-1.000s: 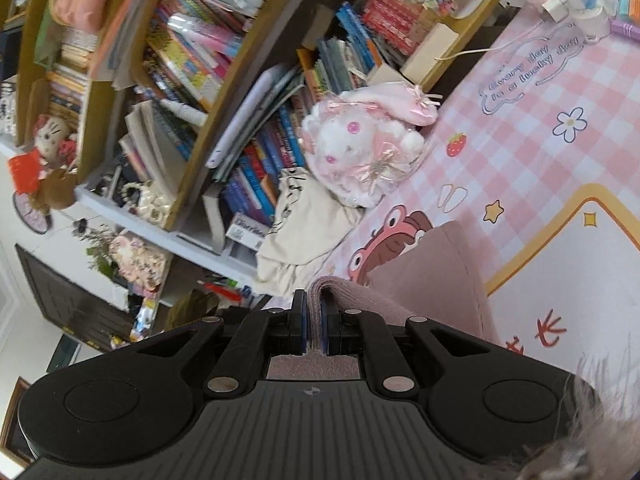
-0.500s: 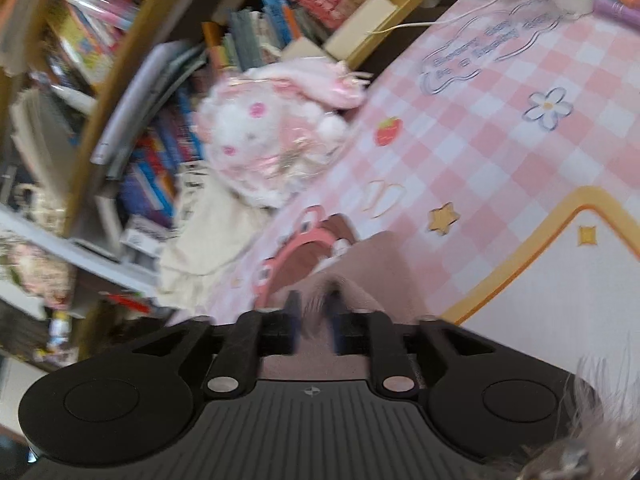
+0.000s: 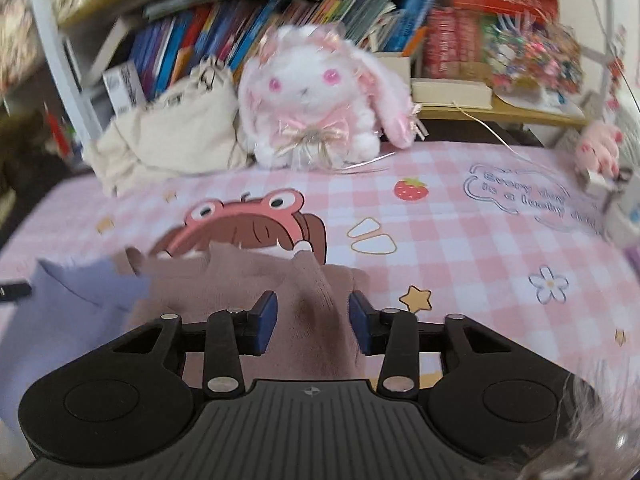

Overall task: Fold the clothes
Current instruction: 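Lay the hem down at the collar and open both grippers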

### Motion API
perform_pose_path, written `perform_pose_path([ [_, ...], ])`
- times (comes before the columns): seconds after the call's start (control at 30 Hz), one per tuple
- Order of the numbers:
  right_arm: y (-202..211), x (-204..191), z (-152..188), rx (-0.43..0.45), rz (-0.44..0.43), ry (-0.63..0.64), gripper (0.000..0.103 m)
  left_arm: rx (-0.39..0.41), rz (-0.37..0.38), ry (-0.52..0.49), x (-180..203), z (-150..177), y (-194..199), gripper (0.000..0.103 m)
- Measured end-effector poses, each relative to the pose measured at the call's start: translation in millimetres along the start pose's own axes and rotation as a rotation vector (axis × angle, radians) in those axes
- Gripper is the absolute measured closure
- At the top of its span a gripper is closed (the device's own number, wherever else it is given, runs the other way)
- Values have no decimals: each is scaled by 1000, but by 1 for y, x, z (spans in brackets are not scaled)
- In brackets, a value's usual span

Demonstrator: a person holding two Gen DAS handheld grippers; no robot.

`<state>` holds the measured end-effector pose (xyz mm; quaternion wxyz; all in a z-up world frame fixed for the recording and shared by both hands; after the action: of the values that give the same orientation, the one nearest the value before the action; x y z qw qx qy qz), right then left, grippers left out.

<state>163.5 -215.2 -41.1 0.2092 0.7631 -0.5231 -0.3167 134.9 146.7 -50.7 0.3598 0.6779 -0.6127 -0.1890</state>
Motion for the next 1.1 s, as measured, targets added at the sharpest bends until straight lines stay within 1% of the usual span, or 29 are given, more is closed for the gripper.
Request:
perform_pose_path([
  [0.03, -4, 1, 0, -7, 13, 4, 97, -5, 2, -4, 0, 0, -2, 99],
  [0.07, -3, 3, -1, 13, 11, -19, 97, -6, 4, -4, 0, 0, -3, 100],
  [0.1, 2, 6, -3, 47, 1, -57, 97, 8, 8, 17, -2, -2, 0, 100],
  [0.17, 13, 12, -6, 110, -1, -116, 97, 43, 23, 70, -8, -6, 7, 100],
  [0.2, 14, 15, -5, 120, 4, -130, 97, 54, 27, 91, -10, -7, 8, 100],
  [0.3, -5, 24, 2, 51, 14, -163, 97, -20, -6, 80, -13, -2, -14, 100],
  [0.37, -16, 31, 7, 21, 8, -197, 97, -43, -26, 69, -13, 2, -24, 99],
  [0.47, -20, 38, 12, 25, -21, -247, 97, -37, -27, 61, -12, 2, -25, 98],
  [0.6, -16, 39, 12, 24, -41, -254, 96, -18, -21, 50, -13, 3, -22, 96],
  [0.63, -14, 39, 11, 26, -46, -258, 92, -12, -19, 48, -13, 3, -21, 95],
  [0.67, -13, 39, 11, 28, -49, -262, 90, -7, -16, 48, -12, 3, -19, 93],
  [0.7, -10, 38, 11, 29, -51, -267, 83, -3, -14, 48, -11, 3, -17, 91],
  [0.73, -8, 39, 12, 30, -50, -275, 77, -8, -17, 48, -12, 5, -15, 85],
  [0.77, -6, 40, 14, 29, -45, -286, 66, -14, -20, 50, -13, 6, -14, 79],
  [0.8, -5, 41, 17, 25, -43, -301, 65, -26, -24, 56, -14, 8, -14, 75],
  [0.83, -5, 43, 20, 19, -47, -321, 65, -37, -26, 62, -16, 10, -15, 73],
  [0.87, -6, 44, 24, 11, -54, -344, 65, -44, -20, 72, -17, 11, -16, 73],
  [0.9, -7, 45, 27, 11, -64, -364, 69, -51, -15, 82, -19, 12, -17, 73],
  [1.0, -7, 43, 29, 18, -85, -402, 77, -72, 5, 132, -25, 12, -23, 79],
  [1.03, -7, 42, 29, 19, -89, -410, 80, -71, -2, 140, -28, 11, -24, 81],
  [1.1, -8, 38, 28, 14, -119, -432, 81, -68, -17, 154, -33, 8, -26, 81],
])
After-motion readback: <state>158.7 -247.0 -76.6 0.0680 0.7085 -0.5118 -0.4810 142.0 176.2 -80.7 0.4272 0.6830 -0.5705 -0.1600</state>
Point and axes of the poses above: each gripper's, at about its wrist camera, not at the fingertips, and y roughly against the way its jaws point, x to its right, z to its underside, the point moved 6 cm from there along -y, roughly the way its jaws point, and after that the axes turned 11 degrees about -z, right-handed, at the moved point
